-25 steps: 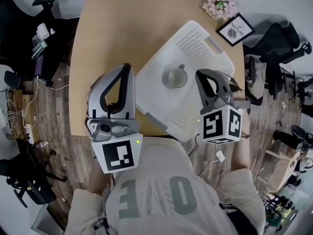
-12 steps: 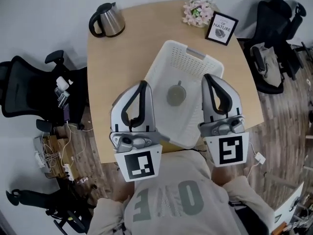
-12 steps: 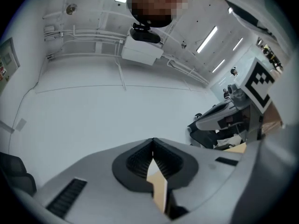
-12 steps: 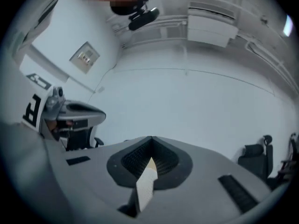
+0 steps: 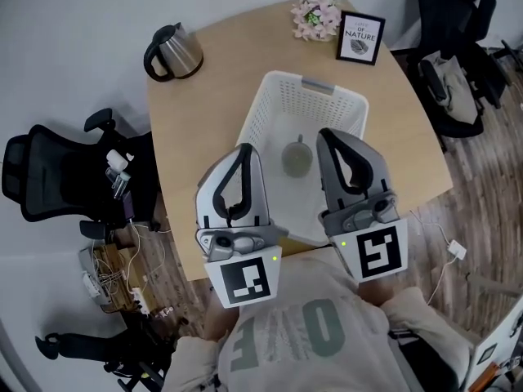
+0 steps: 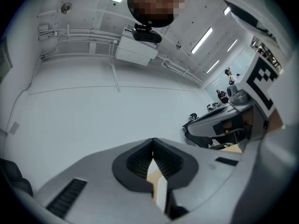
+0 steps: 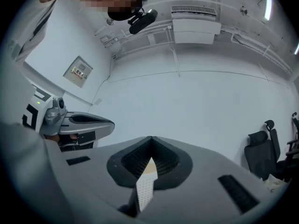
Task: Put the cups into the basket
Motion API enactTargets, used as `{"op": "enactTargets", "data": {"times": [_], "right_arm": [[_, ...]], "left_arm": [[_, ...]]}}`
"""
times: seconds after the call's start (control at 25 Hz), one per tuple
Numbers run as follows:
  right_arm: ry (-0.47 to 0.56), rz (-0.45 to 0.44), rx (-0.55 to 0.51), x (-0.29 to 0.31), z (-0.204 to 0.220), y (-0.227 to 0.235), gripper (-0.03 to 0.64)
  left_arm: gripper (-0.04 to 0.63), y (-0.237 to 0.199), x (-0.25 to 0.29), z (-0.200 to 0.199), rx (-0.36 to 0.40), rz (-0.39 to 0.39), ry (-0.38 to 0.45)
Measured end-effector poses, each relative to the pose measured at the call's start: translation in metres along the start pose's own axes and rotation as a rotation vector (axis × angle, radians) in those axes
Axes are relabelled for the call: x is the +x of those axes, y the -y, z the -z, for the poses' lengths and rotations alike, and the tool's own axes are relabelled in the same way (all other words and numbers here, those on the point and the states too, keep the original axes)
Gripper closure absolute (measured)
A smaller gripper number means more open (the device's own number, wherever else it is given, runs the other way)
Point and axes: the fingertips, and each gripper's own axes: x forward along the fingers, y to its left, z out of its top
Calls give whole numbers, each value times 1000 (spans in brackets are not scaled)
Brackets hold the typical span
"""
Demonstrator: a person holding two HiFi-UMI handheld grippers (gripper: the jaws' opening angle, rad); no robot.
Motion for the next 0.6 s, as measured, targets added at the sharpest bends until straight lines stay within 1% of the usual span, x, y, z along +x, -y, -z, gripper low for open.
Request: {"op": "enactTargets", "data": {"times": [0.16, 0.36, 0.6], "right_arm": [[-9, -18, -31, 1, 3, -9, 618], [-3, -52, 4, 2, 2, -16, 618], [-8, -60, -25, 6, 4, -14, 618]], "left_arm": [[586, -1, -3, -1, 5, -8, -1], [586, -6, -7, 1, 6, -21, -12], [586, -8, -5, 1, 8, -32, -14]]}}
